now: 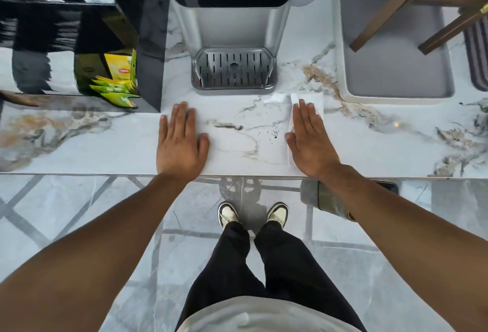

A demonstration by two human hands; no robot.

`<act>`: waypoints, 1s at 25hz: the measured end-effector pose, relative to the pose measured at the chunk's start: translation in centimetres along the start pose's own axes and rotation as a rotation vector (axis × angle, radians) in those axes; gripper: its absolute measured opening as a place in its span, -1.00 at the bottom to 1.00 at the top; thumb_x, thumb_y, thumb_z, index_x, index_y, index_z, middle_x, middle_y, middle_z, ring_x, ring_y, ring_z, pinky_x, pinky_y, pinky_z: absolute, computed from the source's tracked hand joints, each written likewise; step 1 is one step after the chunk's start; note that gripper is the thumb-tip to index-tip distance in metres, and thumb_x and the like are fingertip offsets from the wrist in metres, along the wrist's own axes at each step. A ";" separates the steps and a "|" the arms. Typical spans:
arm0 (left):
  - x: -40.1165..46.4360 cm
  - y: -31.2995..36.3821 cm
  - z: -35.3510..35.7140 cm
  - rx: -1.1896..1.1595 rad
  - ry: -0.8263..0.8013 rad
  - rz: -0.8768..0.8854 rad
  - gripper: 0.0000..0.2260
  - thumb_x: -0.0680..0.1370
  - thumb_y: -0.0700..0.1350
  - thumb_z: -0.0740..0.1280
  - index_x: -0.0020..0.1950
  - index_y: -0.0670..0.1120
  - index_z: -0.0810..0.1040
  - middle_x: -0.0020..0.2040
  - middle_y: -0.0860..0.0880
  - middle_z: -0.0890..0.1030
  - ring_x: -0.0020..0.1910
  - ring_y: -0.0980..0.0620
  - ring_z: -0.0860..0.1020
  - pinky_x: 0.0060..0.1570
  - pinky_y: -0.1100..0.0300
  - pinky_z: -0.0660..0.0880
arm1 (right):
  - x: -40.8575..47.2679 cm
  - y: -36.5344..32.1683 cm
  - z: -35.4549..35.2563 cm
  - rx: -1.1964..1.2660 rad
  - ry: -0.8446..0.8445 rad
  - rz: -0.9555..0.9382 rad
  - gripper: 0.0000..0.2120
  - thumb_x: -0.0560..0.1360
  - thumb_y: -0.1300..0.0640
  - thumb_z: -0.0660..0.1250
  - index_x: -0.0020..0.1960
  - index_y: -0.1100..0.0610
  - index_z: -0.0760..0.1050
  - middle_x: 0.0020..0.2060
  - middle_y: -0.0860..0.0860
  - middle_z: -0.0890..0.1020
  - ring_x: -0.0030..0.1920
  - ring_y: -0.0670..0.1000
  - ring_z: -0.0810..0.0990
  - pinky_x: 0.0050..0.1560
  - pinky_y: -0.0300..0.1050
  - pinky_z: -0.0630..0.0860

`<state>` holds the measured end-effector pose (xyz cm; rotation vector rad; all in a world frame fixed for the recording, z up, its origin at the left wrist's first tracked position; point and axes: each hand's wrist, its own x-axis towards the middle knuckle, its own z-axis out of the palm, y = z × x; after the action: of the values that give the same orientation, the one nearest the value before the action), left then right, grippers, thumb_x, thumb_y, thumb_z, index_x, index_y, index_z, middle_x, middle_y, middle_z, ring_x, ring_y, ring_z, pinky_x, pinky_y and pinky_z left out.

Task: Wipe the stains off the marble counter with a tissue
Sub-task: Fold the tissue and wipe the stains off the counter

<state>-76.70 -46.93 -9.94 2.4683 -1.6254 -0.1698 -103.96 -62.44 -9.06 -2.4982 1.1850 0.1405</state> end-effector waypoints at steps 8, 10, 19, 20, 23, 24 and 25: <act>0.1 -0.3 0.3 -0.004 0.017 0.011 -0.43 0.62 0.07 0.06 0.57 -0.19 0.21 0.62 -0.17 0.18 0.62 -0.11 0.08 0.58 -0.15 -0.01 | 0.7 -2.3 0.1 0.097 -0.038 -0.181 -0.44 0.67 0.10 0.02 0.59 0.20 -0.11 0.60 0.10 -0.07 0.59 0.08 -0.17 0.57 0.00 -0.12; 0.0 -0.4 0.3 -0.006 0.021 0.008 -0.43 0.62 0.09 0.06 0.57 -0.19 0.21 0.61 -0.17 0.19 0.62 -0.11 0.08 0.58 -0.15 -0.01 | 0.0 -0.9 -0.7 0.168 -0.015 -0.164 -0.47 0.68 0.17 0.04 0.58 0.20 -0.05 0.59 0.09 -0.01 0.59 0.05 -0.12 0.58 -0.04 -0.10; 0.2 -0.1 -0.1 0.015 0.004 -0.008 -0.41 0.62 0.09 0.05 0.57 -0.20 0.22 0.62 -0.17 0.19 0.62 -0.11 0.08 0.58 -0.16 0.01 | 1.2 -3.1 -1.3 0.322 -0.011 -0.154 -0.21 0.40 0.59 0.01 0.56 0.13 0.13 0.57 0.01 0.15 0.58 -0.02 0.01 0.57 -0.09 -0.01; 0.1 -0.1 -0.1 0.017 0.002 -0.010 -0.41 0.62 0.09 0.05 0.57 -0.20 0.22 0.62 -0.17 0.18 0.63 -0.11 0.08 0.58 -0.17 0.01 | 1.7 -2.9 -1.7 0.322 -0.048 -0.186 -0.19 0.38 0.61 0.00 0.56 0.13 0.15 0.56 0.00 0.16 0.58 -0.03 0.02 0.57 -0.08 0.01; 0.1 -0.1 -0.1 0.038 -0.007 -0.012 -0.41 0.62 0.11 0.03 0.58 -0.19 0.20 0.62 -0.16 0.17 0.63 -0.10 0.06 0.58 -0.16 0.01 | 2.4 -2.7 -2.6 0.317 -0.166 -0.339 -0.16 0.35 0.65 0.00 0.55 0.12 0.19 0.56 -0.02 0.19 0.58 -0.04 0.03 0.57 -0.07 0.02; 0.1 -0.1 -0.1 0.042 -0.014 -0.013 -0.40 0.62 0.11 0.02 0.58 -0.19 0.19 0.63 -0.16 0.16 0.63 -0.09 0.05 0.58 -0.16 0.01 | 2.4 -2.5 -2.8 0.341 -0.211 -0.374 -0.16 0.35 0.66 0.00 0.53 0.12 0.22 0.55 -0.02 0.20 0.57 -0.05 0.05 0.57 -0.09 0.01; 0.1 -0.1 -0.1 0.045 -0.016 -0.016 -0.40 0.62 0.11 0.02 0.59 -0.18 0.19 0.63 -0.15 0.15 0.63 -0.09 0.04 0.58 -0.16 0.00 | 2.4 -2.3 -3.0 0.379 -0.256 -0.377 -0.15 0.34 0.66 -0.01 0.51 0.09 0.28 0.54 -0.02 0.23 0.57 -0.06 0.07 0.56 -0.12 0.01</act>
<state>-76.51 -46.98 -9.82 2.5204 -1.6343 -0.1572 -100.83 -63.99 -6.24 -2.2334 0.5642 0.1179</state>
